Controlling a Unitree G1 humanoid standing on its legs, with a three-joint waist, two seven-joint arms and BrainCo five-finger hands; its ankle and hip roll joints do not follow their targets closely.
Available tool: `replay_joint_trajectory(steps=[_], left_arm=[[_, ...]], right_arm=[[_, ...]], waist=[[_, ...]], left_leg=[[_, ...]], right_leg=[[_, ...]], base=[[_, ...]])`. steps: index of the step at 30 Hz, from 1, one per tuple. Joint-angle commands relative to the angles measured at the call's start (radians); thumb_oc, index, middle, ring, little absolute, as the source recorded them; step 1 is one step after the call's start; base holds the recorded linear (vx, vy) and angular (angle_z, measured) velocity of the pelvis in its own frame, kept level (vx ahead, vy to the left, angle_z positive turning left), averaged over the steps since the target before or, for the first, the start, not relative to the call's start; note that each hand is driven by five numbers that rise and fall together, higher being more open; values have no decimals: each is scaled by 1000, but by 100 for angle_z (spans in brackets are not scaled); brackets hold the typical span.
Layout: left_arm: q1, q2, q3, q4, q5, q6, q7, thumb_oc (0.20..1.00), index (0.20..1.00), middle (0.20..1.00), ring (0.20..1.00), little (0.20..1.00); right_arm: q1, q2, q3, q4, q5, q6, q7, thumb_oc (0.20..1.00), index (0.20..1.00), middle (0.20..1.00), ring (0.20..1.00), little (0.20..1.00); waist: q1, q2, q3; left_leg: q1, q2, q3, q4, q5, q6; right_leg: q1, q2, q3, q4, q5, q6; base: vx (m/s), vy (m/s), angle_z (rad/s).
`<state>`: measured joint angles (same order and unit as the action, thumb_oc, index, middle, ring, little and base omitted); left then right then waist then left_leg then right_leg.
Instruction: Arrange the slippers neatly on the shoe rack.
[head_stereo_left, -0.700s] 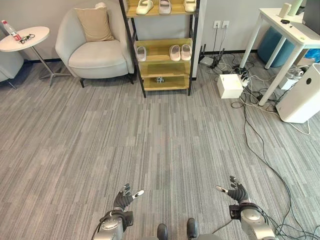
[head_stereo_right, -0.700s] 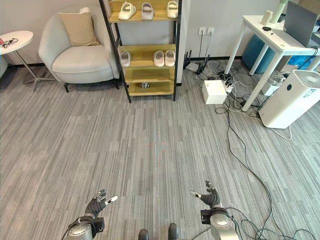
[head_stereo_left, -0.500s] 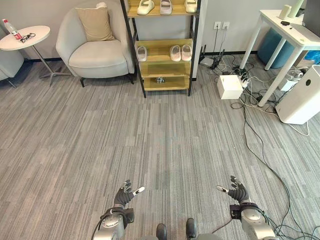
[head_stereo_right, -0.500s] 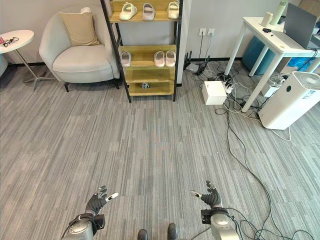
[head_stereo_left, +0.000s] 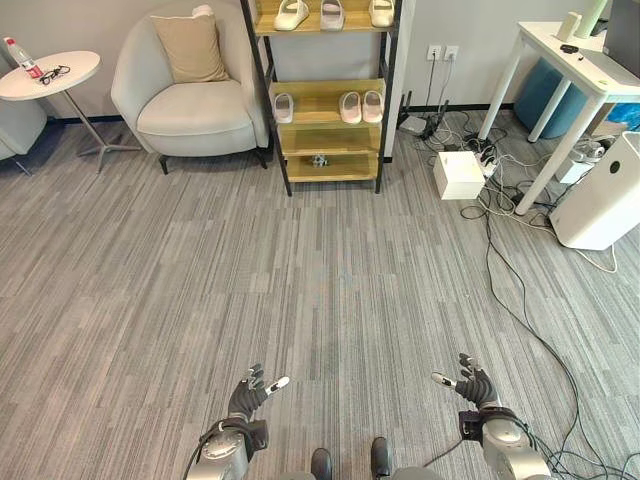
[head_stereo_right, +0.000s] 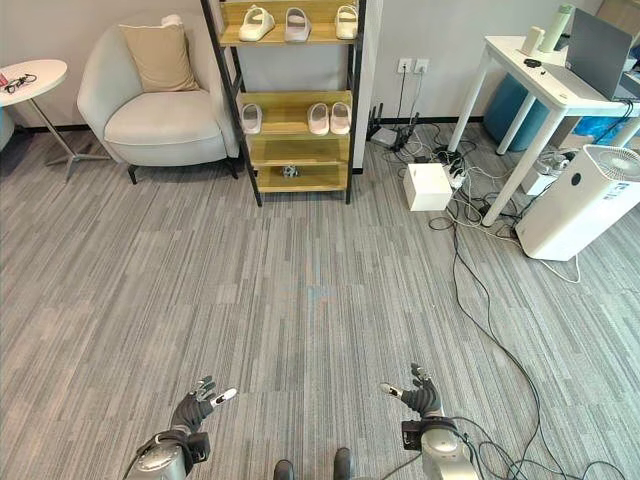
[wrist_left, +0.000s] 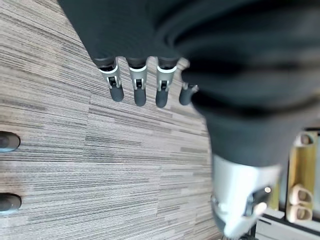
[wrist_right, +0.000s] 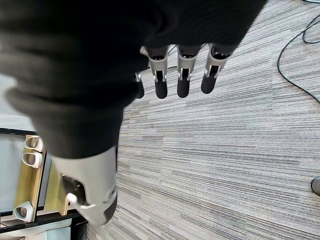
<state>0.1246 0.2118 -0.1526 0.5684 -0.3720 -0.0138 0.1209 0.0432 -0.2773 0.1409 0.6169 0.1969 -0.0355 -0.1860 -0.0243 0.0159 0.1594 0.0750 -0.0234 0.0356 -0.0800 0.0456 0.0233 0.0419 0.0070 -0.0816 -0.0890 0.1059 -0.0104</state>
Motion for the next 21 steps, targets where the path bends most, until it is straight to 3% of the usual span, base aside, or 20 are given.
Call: replay_joint_trajectory(steps=[1, 21], left_arm=[[-31, 20, 28, 13, -3, -46, 15, 1000, 1000, 1000, 1000, 1000], [-40, 22, 25, -15, -9, -63, 20, 1000, 1000, 1000, 1000, 1000]], right_arm=[[-19, -9, -11, -60, 25, -38, -2, 1000, 1000, 1000, 1000, 1000], [-5, 1, -8, -74, 31, -50, 2, 1000, 1000, 1000, 1000, 1000]], waist=[[-17, -26, -27], [-19, -30, -27]], left_leg=[[9, 56, -3, -7, -80, -44], [12, 50, -1, -7, -87, -42]], right_leg=[[57, -82, 21, 2, -161, 104], [62, -89, 18, 2, -160, 106]], base=[[0, 0, 0], [5, 0, 0]])
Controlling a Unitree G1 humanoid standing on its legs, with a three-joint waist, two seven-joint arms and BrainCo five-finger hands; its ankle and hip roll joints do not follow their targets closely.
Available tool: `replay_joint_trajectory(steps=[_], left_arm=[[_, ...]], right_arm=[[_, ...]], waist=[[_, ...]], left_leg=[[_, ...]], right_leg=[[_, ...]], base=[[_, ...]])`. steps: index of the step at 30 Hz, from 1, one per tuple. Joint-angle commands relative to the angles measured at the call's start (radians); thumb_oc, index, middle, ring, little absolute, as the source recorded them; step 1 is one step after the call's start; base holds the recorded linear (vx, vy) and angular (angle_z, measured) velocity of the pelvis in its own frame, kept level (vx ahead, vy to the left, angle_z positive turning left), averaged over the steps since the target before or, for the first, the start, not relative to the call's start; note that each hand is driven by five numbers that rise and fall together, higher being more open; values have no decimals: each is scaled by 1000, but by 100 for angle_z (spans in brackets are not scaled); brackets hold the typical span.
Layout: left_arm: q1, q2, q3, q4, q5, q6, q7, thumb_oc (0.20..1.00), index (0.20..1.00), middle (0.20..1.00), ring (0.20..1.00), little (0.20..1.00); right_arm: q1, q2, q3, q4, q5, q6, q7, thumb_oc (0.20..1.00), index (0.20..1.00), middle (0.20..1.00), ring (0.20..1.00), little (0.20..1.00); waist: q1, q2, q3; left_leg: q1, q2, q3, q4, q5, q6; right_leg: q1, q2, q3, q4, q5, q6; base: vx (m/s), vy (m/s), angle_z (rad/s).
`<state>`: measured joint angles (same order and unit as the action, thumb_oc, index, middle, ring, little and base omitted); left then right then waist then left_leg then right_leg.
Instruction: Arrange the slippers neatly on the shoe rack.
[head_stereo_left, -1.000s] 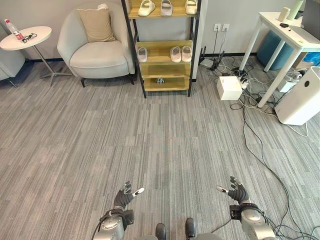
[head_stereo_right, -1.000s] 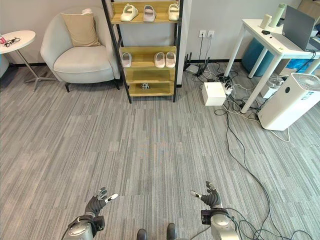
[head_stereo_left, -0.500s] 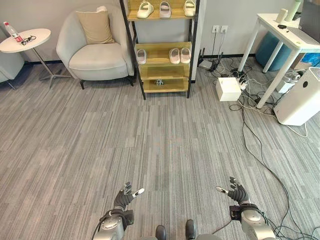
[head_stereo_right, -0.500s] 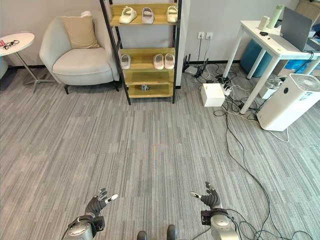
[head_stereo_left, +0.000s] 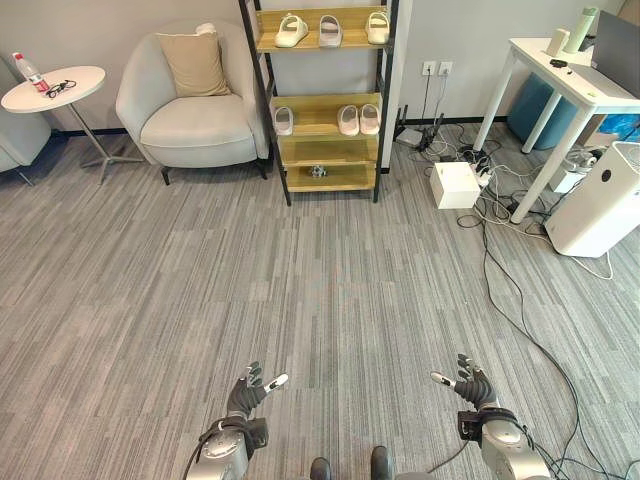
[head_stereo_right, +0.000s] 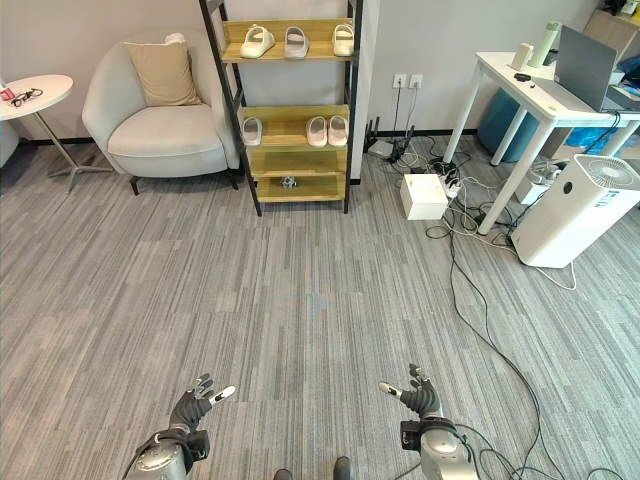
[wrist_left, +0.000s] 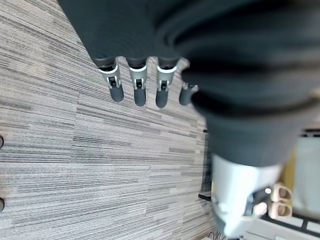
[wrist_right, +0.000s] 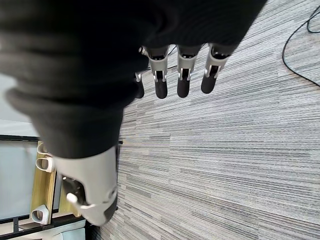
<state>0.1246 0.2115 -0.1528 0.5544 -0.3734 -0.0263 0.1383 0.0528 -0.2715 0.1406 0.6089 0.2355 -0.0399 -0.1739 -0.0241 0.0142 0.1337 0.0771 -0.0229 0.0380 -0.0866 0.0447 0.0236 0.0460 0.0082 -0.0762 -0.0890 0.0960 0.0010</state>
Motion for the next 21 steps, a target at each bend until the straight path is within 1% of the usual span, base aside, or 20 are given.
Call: replay_joint_trajectory(steps=[1, 3, 4, 5, 7, 8, 9, 10, 11, 12, 14, 15, 16, 17, 18, 19, 20, 21], left_arm=[[-43, 24, 27, -1, -5, -51, 7, 1000, 1000, 1000, 1000, 1000], [-42, 27, 32, -9, -4, -56, 16, 1000, 1000, 1000, 1000, 1000], [-36, 30, 37, -22, -4, -58, 18, 1000, 1000, 1000, 1000, 1000], [-37, 33, 38, -33, -9, -61, 24, 1000, 1000, 1000, 1000, 1000], [-37, 38, 40, -53, -14, -65, 27, 1000, 1000, 1000, 1000, 1000], [-37, 51, 40, -71, 2, -65, 21, 1000, 1000, 1000, 1000, 1000], [-37, 51, 40, -71, 2, -65, 21, 1000, 1000, 1000, 1000, 1000], [-26, 70, 47, -95, 14, -66, 13, 1000, 1000, 1000, 1000, 1000], [-21, 83, 45, -107, 34, -67, 3, 1000, 1000, 1000, 1000, 1000], [-17, 86, 43, -99, 48, -65, -6, 1000, 1000, 1000, 1000, 1000], [-6, 88, 40, -98, 72, -54, -16, 1000, 1000, 1000, 1000, 1000], [-4, 83, 32, -107, 74, -54, -36, 1000, 1000, 1000, 1000, 1000], [-2, 83, 31, -108, 74, -53, -37, 1000, 1000, 1000, 1000, 1000], [-4, 83, 28, -110, 71, -54, -39, 1000, 1000, 1000, 1000, 1000], [-15, 82, 30, -107, 68, -54, -40, 1000, 1000, 1000, 1000, 1000], [-27, 84, 37, -110, 63, -62, -36, 1000, 1000, 1000, 1000, 1000], [-22, 84, 51, -113, 59, -73, -39, 1000, 1000, 1000, 1000, 1000], [-21, 84, 50, -114, 59, -72, -39, 1000, 1000, 1000, 1000, 1000]], right_arm=[[-17, -4, -7, -64, -7, -47, -12, 1000, 1000, 1000, 1000, 1000], [-22, -4, -4, -64, -1, -48, -15, 1000, 1000, 1000, 1000, 1000], [-31, -6, -2, -67, -1, -48, -14, 1000, 1000, 1000, 1000, 1000], [-36, -11, 1, -72, -2, -47, -15, 1000, 1000, 1000, 1000, 1000], [-45, -19, 3, -81, -3, -49, -18, 1000, 1000, 1000, 1000, 1000], [-45, -27, -9, -84, -13, -45, -21, 1000, 1000, 1000, 1000, 1000], [-44, -27, -9, -84, -13, -45, -21, 1000, 1000, 1000, 1000, 1000], [-44, -36, -18, -99, -21, -48, -17, 1000, 1000, 1000, 1000, 1000], [-48, -36, -21, -105, -17, -47, -9, 1000, 1000, 1000, 1000, 1000], [-49, -37, -28, -110, -21, -44, -12, 1000, 1000, 1000, 1000, 1000], [-36, -29, -38, -118, -26, -41, -7, 1000, 1000, 1000, 1000, 1000], [-22, -27, -62, -121, -14, -39, -3, 1000, 1000, 1000, 1000, 1000], [-20, -28, -62, -122, -13, -39, -3, 1000, 1000, 1000, 1000, 1000], [-18, -31, -66, -114, -11, -39, -5, 1000, 1000, 1000, 1000, 1000], [-22, -37, -69, -100, -11, -37, -8, 1000, 1000, 1000, 1000, 1000], [-22, -47, -73, -92, -25, -28, -11, 1000, 1000, 1000, 1000, 1000], [1, -66, -90, -109, -40, -29, -2, 1000, 1000, 1000, 1000, 1000], [2, -66, -90, -109, -40, -29, -2, 1000, 1000, 1000, 1000, 1000]], waist=[[-18, -29, 2], [-15, -29, 10], [-9, -30, 25], [-4, -35, 43], [4, -42, 53], [9, -46, 56], [9, -46, 55], [13, -40, 65], [4, -33, 92], [-3, -26, 105], [-13, -11, 120], [-29, -15, 118], [-35, -8, 124], [-45, -10, 129], [-53, -11, 132], [-67, -11, 133], [-86, -20, 115], [-85, -19, 115]], left_leg=[[8, 49, -3, -1, -86, -42], [3, 48, -3, -1, -88, -40], [-11, 44, -1, 16, -89, -37], [-47, 39, -4, 67, -99, -35], [-81, 31, -6, 95, -109, -29], [-100, 24, -5, 98, -113, -17], [-100, 24, -5, 98, -113, -17], [-102, 24, -3, 93, -121, -6], [-89, 27, -3, 88, -126, -1], [-77, 28, -1, 80, -132, 3], [-38, 37, -3, 62, -144, 6], [28, 25, -1, 31, -174, -8], [41, 33, -8, 24, -176, -10], [68, 34, -10, 18, -190, -21], [91, 37, -12, 11, -204, -31], [134, 58, -18, 4, -227, -53], [176, 74, -31, 21, -269, -70], [176, 75, -31, 23, -271, -70]], right_leg=[[55, -90, 11, 2, -149, 96], [43, -92, 16, 2, -144, 99], [37, -98, 21, 2, -140, 102], [29, -104, 23, 2, -136, 101], [18, -110, 21, 2, -134, 104], [-15, -123, 7, 59, -141, 114], [-16, -123, 7, 59, -141, 114], [-82, -130, -5, 202, -156, 137], [-149, -140, -10, 318, -115, 170], [-182, -145, -12, 389, -106, 187], [-254, -155, -19, 499, -98, 188], [-293, -187, -79, 366, -100, 159], [-271, -181, -91, 353, -100, 159], [-268, -184, -114, 258, -81, 155], [-275, -185, -139, 181, -57, 161], [-295, -189, -160, 75, -16, 176], [-297, -181, -129, 67, 11, 173], [-296, -180, -129, 67, 11, 173]], base=[[34, -3, 2], [11, 12, -2], [-33, 44, -5], [-51, 68, -7], [-41, 104, -15], [-6, 112, -8], [-2, 171, 1], [-12, 144, 1], [11, 202, -9], [38, 152, -20], [290, 57, 3], [438, -39, 23], [490, -115, 11], [282, -128, 9], [490, -272, 4], [716, -459, 26], [586, -388, 27], [492, -333, 48]])
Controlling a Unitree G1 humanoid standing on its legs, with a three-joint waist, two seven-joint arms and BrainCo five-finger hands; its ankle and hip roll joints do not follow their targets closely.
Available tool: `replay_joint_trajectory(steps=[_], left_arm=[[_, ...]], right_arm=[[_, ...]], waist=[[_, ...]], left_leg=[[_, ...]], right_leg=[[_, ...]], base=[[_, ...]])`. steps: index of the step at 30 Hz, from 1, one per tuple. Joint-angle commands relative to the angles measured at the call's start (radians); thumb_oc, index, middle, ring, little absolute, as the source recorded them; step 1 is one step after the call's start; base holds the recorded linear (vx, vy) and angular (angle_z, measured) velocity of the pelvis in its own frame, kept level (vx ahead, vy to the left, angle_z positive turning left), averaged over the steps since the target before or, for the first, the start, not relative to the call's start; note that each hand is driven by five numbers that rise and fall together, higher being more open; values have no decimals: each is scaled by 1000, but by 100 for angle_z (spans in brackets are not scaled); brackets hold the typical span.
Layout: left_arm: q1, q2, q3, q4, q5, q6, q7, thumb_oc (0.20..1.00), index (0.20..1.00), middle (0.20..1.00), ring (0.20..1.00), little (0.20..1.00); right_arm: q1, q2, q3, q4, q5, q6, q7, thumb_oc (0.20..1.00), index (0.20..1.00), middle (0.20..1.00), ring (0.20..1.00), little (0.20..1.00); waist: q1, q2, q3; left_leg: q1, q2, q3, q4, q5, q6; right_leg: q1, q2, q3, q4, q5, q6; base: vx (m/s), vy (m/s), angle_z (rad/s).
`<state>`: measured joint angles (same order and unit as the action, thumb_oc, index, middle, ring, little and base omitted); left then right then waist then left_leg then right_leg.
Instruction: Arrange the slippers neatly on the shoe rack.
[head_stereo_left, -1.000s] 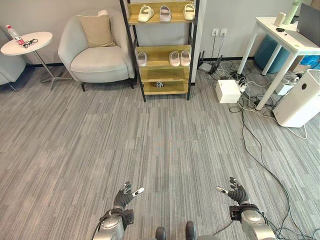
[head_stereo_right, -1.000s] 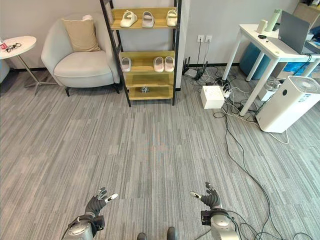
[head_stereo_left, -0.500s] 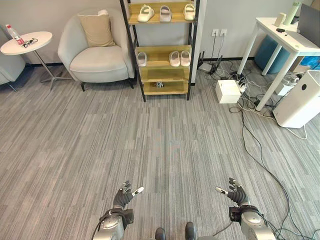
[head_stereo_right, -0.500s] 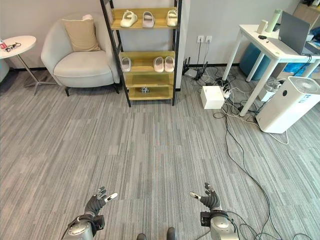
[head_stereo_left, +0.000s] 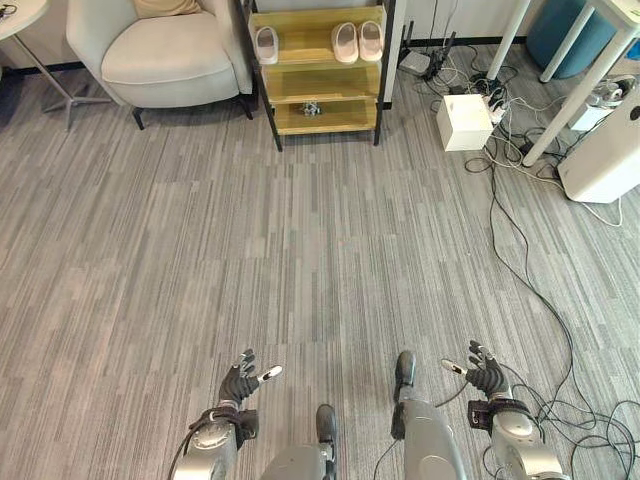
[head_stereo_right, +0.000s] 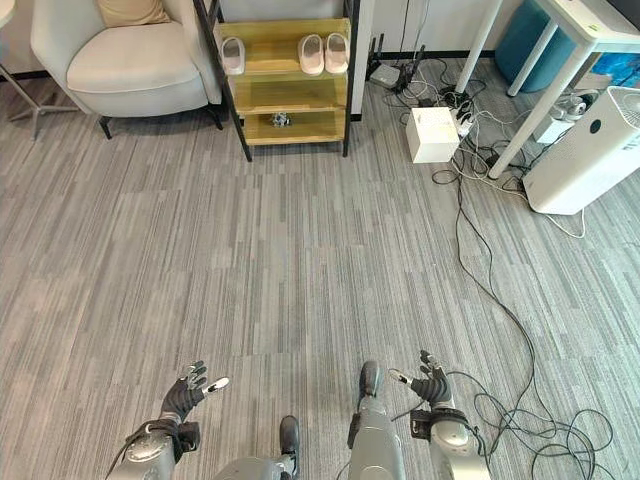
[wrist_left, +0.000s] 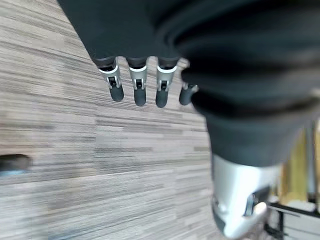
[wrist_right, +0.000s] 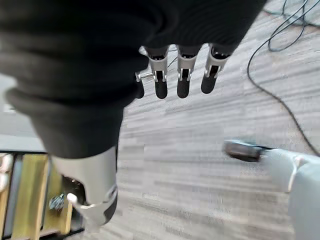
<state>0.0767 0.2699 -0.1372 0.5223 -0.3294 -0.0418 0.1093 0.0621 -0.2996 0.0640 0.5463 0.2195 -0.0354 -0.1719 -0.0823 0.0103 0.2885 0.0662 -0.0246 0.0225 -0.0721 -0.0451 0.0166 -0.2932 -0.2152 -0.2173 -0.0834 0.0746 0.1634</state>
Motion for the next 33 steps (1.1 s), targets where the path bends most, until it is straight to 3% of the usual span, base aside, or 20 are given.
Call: replay_joint_trajectory(steps=[1, 2, 6, 9, 10, 11, 12, 13, 15, 18, 19, 22, 25, 26, 27, 28, 29, 32, 33], left_arm=[[36, 17, 39, -79, 8, -60, -7, 1000, 1000, 1000, 1000, 1000], [45, 12, 43, -83, -3, -59, -6, 1000, 1000, 1000, 1000, 1000], [61, 3, 45, -95, -36, -48, -19, 1000, 1000, 1000, 1000, 1000], [60, 4, 47, -90, -36, -43, -17, 1000, 1000, 1000, 1000, 1000], [54, -2, 40, -78, -25, -38, -16, 1000, 1000, 1000, 1000, 1000], [51, -1, 21, -81, -8, -33, -16, 1000, 1000, 1000, 1000, 1000], [51, -1, 21, -81, -8, -33, -16, 1000, 1000, 1000, 1000, 1000], [43, -1, 11, -81, 2, -29, -15, 1000, 1000, 1000, 1000, 1000], [30, 7, 1, -86, 16, -28, -5, 1000, 1000, 1000, 1000, 1000], [20, 15, 3, -91, 22, -33, 0, 1000, 1000, 1000, 1000, 1000], [43, 22, 14, -110, 27, -40, -3, 1000, 1000, 1000, 1000, 1000], [54, 33, 14, -107, 36, -36, -13, 1000, 1000, 1000, 1000, 1000], [51, 52, 5, -114, 40, -32, -23, 1000, 1000, 1000, 1000, 1000], [44, 59, 1, -118, 44, -31, -22, 1000, 1000, 1000, 1000, 1000], [40, 67, -3, -126, 49, -30, -22, 1000, 1000, 1000, 1000, 1000], [37, 70, -3, -128, 51, -30, -21, 1000, 1000, 1000, 1000, 1000], [31, 71, -2, -130, 56, -28, -18, 1000, 1000, 1000, 1000, 1000], [18, 66, -4, -141, 48, -34, -18, 1000, 1000, 1000, 1000, 1000], [12, 66, -10, -144, 46, -36, -16, 1000, 1000, 1000, 1000, 1000]], right_arm=[[-3, -42, -19, -38, -19, -42, -3, 1000, 1000, 1000, 1000, 1000], [-3, -48, -23, -37, -18, -47, -1, 1000, 1000, 1000, 1000, 1000], [0, -67, -33, -62, 13, -66, 1, 1000, 1000, 1000, 1000, 1000], [-3, -70, -36, -55, 20, -59, -5, 1000, 1000, 1000, 1000, 1000], [-10, -67, -32, -42, 34, -57, -10, 1000, 1000, 1000, 1000, 1000], [-13, -69, -27, -31, 39, -63, -18, 1000, 1000, 1000, 1000, 1000], [-13, -69, -27, -31, 39, -63, -18, 1000, 1000, 1000, 1000, 1000], [-16, -68, -22, -18, 41, -63, -26, 1000, 1000, 1000, 1000, 1000], [-20, -65, -17, 0, 45, -64, -41, 1000, 1000, 1000, 1000, 1000], [-23, -57, -12, 6, 47, -59, -44, 1000, 1000, 1000, 1000, 1000], [-21, -46, 0, 4, 25, -53, -27, 1000, 1000, 1000, 1000, 1000], [-20, -20, 3, 3, 24, -48, -8, 1000, 1000, 1000, 1000, 1000], [-13, 0, 7, -2, 29, -47, 5, 1000, 1000, 1000, 1000, 1000], [-15, 4, 11, 7, 30, -47, 7, 1000, 1000, 1000, 1000, 1000], [-22, 10, 11, 11, 30, -42, 8, 1000, 1000, 1000, 1000, 1000], [-21, 18, 12, 13, 31, -45, 6, 1000, 1000, 1000, 1000, 1000], [-18, 28, 14, 20, 33, -45, 3, 1000, 1000, 1000, 1000, 1000], [-19, 29, 13, 15, 40, -48, 5, 1000, 1000, 1000, 1000, 1000], [-24, 28, 13, 15, 43, -49, 1, 1000, 1000, 1000, 1000, 1000]], waist=[[-34, -13, -49], [-33, -3, -52], [-14, -27, -38], [0, -43, -27], [29, -58, -22], [47, -47, -18], [47, -49, -17], [60, -31, -18], [77, -25, -18], [85, -31, -25], [98, -27, -52], [106, -63, -82], [103, -80, -90], [97, -83, -84], [86, -78, -74], [83, -70, -69], [75, -54, -57], [53, -41, -37], [44, -42, -26]], left_leg=[[181, 88, -23, 56, -174, -73], [169, 108, -23, 136, -138, -89], [-26, 93, -47, 524, 43, -106], [-103, 102, -24, 602, 34, -100], [-198, 96, 18, 485, -27, -73], [-242, 110, 33, 320, 9, -74], [-233, 108, 34, 309, 12, -75], [-275, 134, 40, 201, 86, -86], [-304, 144, 63, 33, 146, -98], [-320, 141, 84, -9, 158, -102], [-298, 133, 72, 13, 205, -92], [-290, 106, 89, 74, 168, -65], [-268, 73, 96, 101, 115, -30], [-252, 60, 99, 104, 93, -13], [-217, 42, 102, 100, 60, 15], [-197, 39, 104, 93, 47, 24], [-138, 39, 94, 65, 25, 30], [-63, 35, 75, 42, -9, 20], [-35, 32, 68, 36, -23, 13]], right_leg=[[54, 59, 29, 68, 37, -7], [75, 82, 35, 82, 26, -27], [182, 115, 55, 61, -31, -103], [219, 113, 58, 54, -60, -122], [282, 115, 72, 36, -103, -118], [323, 131, 76, 23, -130, -108], [327, 130, 76, 22, -132, -108], [359, 149, 73, 13, -155, -104], [405, 156, 62, 7, -185, -103], [448, 154, 68, 6, -205, -93], [490, 143, 109, 21, -223, -78], [487, 95, 142, 80, -216, -48], [423, 74, 167, 247, -186, -17], [378, 65, 171, 334, -141, -2], [316, 49, 166, 464, -47, 17], [287, 45, 157, 522, -16, 18], [212, 45, 123, 589, -23, 1], [161, 54, 41, 456, -103, -26], [140, 62, 16, 367, -101, -32]], base=[[270, -209, 53], [333, -290, 49], [241, -277, 17], [264, -141, -33], [581, -21, 14], [591, -26, 20], [411, 77, 20], [285, 40, -25], [401, 55, -27], [417, 153, -11], [566, 309, -37], [498, 287, -91], [285, 227, -35], [257, 277, 36], [261, 273, 52], [374, 295, 51], [338, 184, 42], [360, 35, 22], [452, -125, 57]])
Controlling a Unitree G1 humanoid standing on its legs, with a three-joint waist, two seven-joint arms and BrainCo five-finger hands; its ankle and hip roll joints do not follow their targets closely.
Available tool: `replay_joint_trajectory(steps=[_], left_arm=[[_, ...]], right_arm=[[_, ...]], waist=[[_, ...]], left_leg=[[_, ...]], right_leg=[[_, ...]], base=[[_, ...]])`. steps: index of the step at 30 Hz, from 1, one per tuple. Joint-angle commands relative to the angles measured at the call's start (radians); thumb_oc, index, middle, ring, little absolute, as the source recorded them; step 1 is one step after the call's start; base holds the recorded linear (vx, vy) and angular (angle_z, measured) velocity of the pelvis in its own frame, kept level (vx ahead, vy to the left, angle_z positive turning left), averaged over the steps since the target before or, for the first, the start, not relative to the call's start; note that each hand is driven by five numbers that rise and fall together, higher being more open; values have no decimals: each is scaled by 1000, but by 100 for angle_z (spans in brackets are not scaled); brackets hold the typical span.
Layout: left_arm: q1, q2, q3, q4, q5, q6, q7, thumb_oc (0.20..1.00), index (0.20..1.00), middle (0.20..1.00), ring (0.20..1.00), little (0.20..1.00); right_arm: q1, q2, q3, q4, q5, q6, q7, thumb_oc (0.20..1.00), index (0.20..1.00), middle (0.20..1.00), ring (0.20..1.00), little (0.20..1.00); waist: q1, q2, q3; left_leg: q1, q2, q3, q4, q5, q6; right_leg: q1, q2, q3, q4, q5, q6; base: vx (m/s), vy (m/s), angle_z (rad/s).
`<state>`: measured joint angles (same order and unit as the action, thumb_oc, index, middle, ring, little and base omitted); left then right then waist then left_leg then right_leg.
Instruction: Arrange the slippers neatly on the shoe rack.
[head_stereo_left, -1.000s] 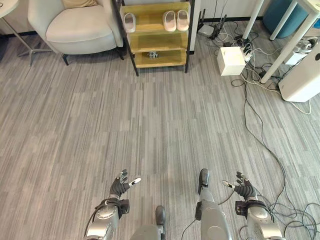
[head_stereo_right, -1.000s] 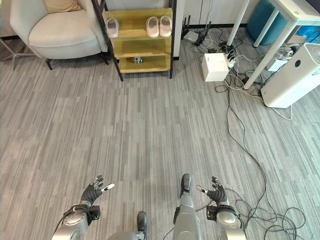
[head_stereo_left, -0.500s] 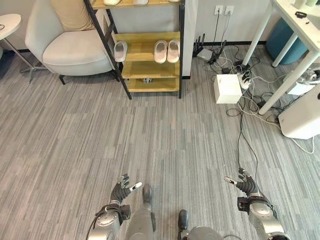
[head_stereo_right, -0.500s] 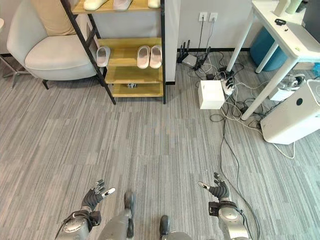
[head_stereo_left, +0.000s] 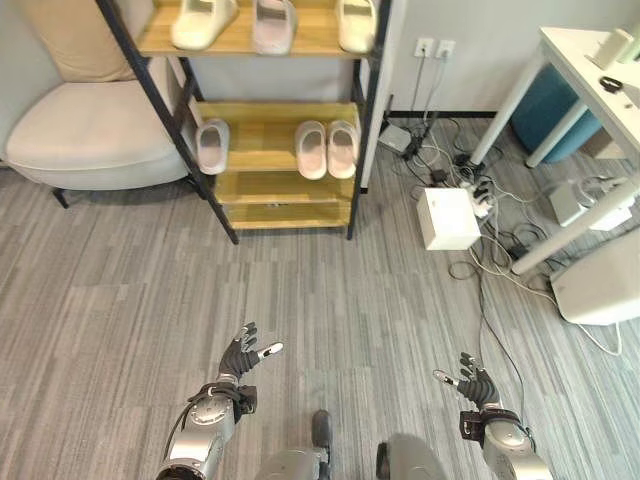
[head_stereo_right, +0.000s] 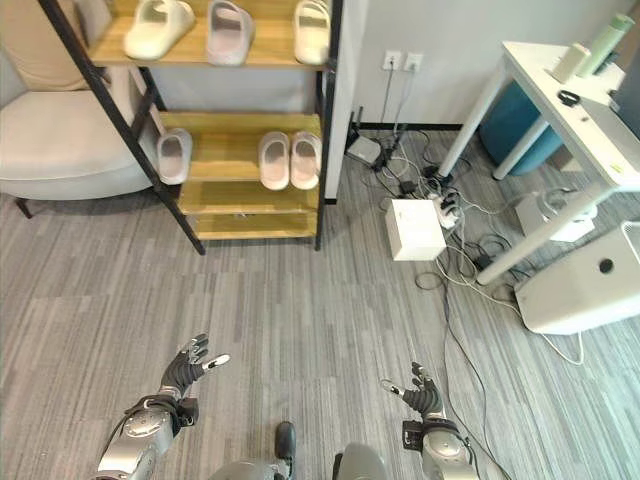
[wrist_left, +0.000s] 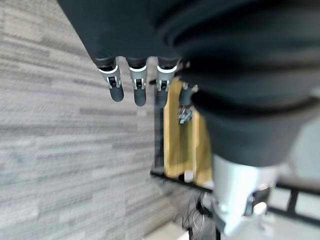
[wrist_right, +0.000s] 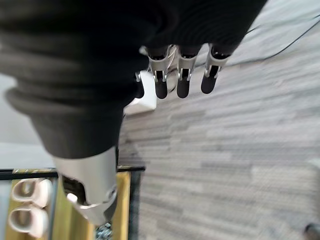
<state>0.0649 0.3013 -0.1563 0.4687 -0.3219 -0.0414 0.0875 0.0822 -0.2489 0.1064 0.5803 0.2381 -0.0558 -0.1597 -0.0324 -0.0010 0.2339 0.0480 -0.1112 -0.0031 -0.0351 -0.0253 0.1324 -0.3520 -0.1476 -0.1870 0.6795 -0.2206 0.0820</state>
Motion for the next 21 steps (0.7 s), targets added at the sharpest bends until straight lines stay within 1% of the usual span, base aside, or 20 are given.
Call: replay_joint_trajectory(steps=[1, 2, 3, 4, 5, 6, 7, 8, 9, 10, 11, 12, 14, 15, 16, 17, 18, 19, 20, 21], left_arm=[[13, 35, 12, -94, 37, -40, 9, 1000, 1000, 1000, 1000, 1000], [8, 33, 14, -93, 39, -42, 10, 1000, 1000, 1000, 1000, 1000], [-4, 31, 14, -89, 40, -45, 11, 1000, 1000, 1000, 1000, 1000], [-6, 31, 17, -92, 49, -52, 4, 1000, 1000, 1000, 1000, 1000], [1, 28, 16, -92, 52, -55, 2, 1000, 1000, 1000, 1000, 1000], [7, 23, 15, -93, 55, -56, 1, 1000, 1000, 1000, 1000, 1000], [12, 20, 14, -97, 54, -56, -1, 1000, 1000, 1000, 1000, 1000], [16, 17, 13, -100, 48, -57, -4, 1000, 1000, 1000, 1000, 1000], [16, 14, 5, -109, 33, -55, -7, 1000, 1000, 1000, 1000, 1000], [11, 14, 2, -108, 29, -56, -4, 1000, 1000, 1000, 1000, 1000], [11, 14, 2, -108, 29, -56, -4, 1000, 1000, 1000, 1000, 1000], [-1, 13, 2, -108, 17, -53, 3, 1000, 1000, 1000, 1000, 1000], [-9, 6, -5, -97, 18, -49, 6, 1000, 1000, 1000, 1000, 1000], [-13, 3, -11, -96, 21, -49, 8, 1000, 1000, 1000, 1000, 1000], [-16, 2, -19, -96, 23, -46, 11, 1000, 1000, 1000, 1000, 1000], [-16, 2, -19, -96, 23, -46, 11, 1000, 1000, 1000, 1000, 1000], [-17, -2, -21, -88, 26, -35, 19, 1000, 1000, 1000, 1000, 1000], [-14, -5, -28, -89, 21, -47, 24, 1000, 1000, 1000, 1000, 1000], [-17, -5, -35, -90, 23, -48, 18, 1000, 1000, 1000, 1000, 1000], [-16, -5, -35, -91, 24, -50, 15, 1000, 1000, 1000, 1000, 1000]], right_arm=[[-47, -25, -34, -22, 31, -28, -19, 1000, 1000, 1000, 1000, 1000], [-47, -25, -34, -24, 30, -27, -20, 1000, 1000, 1000, 1000, 1000], [-46, -23, -35, -25, 29, -26, -20, 1000, 1000, 1000, 1000, 1000], [-35, -30, -41, -28, 18, -20, -15, 1000, 1000, 1000, 1000, 1000], [-23, -30, -39, -28, 19, -23, -13, 1000, 1000, 1000, 1000, 1000], [-14, -33, -42, -28, 16, -26, -9, 1000, 1000, 1000, 1000, 1000], [-13, -39, -44, -23, 17, -29, -4, 1000, 1000, 1000, 1000, 1000], [-10, -43, -45, -23, 19, -33, -5, 1000, 1000, 1000, 1000, 1000], [-14, -59, -46, -35, 32, -43, -4, 1000, 1000, 1000, 1000, 1000], [-15, -66, -47, -43, 36, -45, -6, 1000, 1000, 1000, 1000, 1000], [-15, -66, -47, -43, 36, -45, -6, 1000, 1000, 1000, 1000, 1000], [-17, -74, -52, -44, 44, -42, -16, 1000, 1000, 1000, 1000, 1000], [-21, -78, -55, -37, 58, -46, -24, 1000, 1000, 1000, 1000, 1000], [-21, -81, -56, -38, 60, -48, -28, 1000, 1000, 1000, 1000, 1000], [-24, -86, -55, -36, 60, -50, -36, 1000, 1000, 1000, 1000, 1000], [-24, -86, -55, -36, 60, -50, -36, 1000, 1000, 1000, 1000, 1000], [-28, -92, -59, -27, 53, -45, -55, 1000, 1000, 1000, 1000, 1000], [-20, -88, -51, -25, 49, -46, -43, 1000, 1000, 1000, 1000, 1000], [-19, -83, -52, -25, 51, -47, -36, 1000, 1000, 1000, 1000, 1000], [-15, -79, -51, -26, 50, -46, -34, 1000, 1000, 1000, 1000, 1000]], waist=[[-21, -42, 33], [-32, -38, 38], [-44, -40, 38], [-53, -47, 27], [-57, -52, 18], [-63, -51, 7], [-67, -48, -1], [-66, -46, -3], [-57, -61, 9], [-52, -68, 14], [-53, -67, 13], [-43, -83, 23], [-34, -84, 18], [-30, -76, 19], [-23, -61, 19], [-22, -61, 21], [-9, -48, 22], [-12, -37, 12], [-22, -37, -9], [-22, -36, -17]], left_leg=[[23, 110, 84, -7, -68, -117], [48, 117, 79, -11, -81, -126], [70, 122, 75, -12, -97, -136], [96, 125, 66, -7, -129, -145], [109, 127, 66, 6, -146, -151], [123, 139, 64, 28, -162, -160], [119, 154, 64, 89, -161, -179], [97, 159, 65, 172, -139, -194], [-5, 156, 41, 404, -81, -205], [-49, 156, 32, 486, -47, -213], [-51, 156, 31, 488, -48, -213], [-126, 179, 66, 494, -32, -209], [-143, 214, 100, 363, -61, -199], [-130, 232, 106, 262, -36, -201], [-137, 256, 97, 155, 27, -209], [-134, 256, 97, 152, 28, -209], [-151, 275, 84, 77, 87, -218], [-122, 269, 58, 21, 92, -227], [-100, 254, 66, -10, 88, -225], [-85, 247, 71, -27, 86, -223]], right_leg=[[173, -3, -37, -556, 221, 61], [171, 5, -50, -632, 247, 68], [155, 11, -46, -683, 271, 75], [165, 14, -30, -729, 283, 80], [176, 16, -23, -729, 296, 69], [193, 23, -17, -725, 295, 58], [213, 33, -14, -723, 290, 42], [237, 45, -13, -728, 285, 29], [289, 58, 3, -737, 268, -6], [310, 61, 6, -743, 255, -21], [309, 62, 5, -743, 255, -21], [347, 56, 5, -750, 230, -32], [370, 54, 6, -756, 210, -23], [381, 58, 7, -755, 203, -17], [393, 69, 7, -755, 189, -15], [394, 69, 8, -755, 189, -15], [409, 76, 2, -759, 176, -15], [418, 80, 7, -745, 163, -11], [424, 71, 13, -747, 170, -6], [428, 67, 15, -749, 171, -3]], base=[[456, -149, 57], [472, -181, 40], [437, -190, 63], [431, -206, 76], [411, -201, 82], [334, -180, 55], [300, -195, 45], [290, -279, 34], [238, -273, 11], [162, -203, -14], [162, -128, -47], [173, -59, -49], [255, 18, -6], [253, 118, 6], [152, 92, -24], [138, 100, -38], [157, 120, -41], [255, 210, -77], [249, 217, -97], [146, 141, -91]])
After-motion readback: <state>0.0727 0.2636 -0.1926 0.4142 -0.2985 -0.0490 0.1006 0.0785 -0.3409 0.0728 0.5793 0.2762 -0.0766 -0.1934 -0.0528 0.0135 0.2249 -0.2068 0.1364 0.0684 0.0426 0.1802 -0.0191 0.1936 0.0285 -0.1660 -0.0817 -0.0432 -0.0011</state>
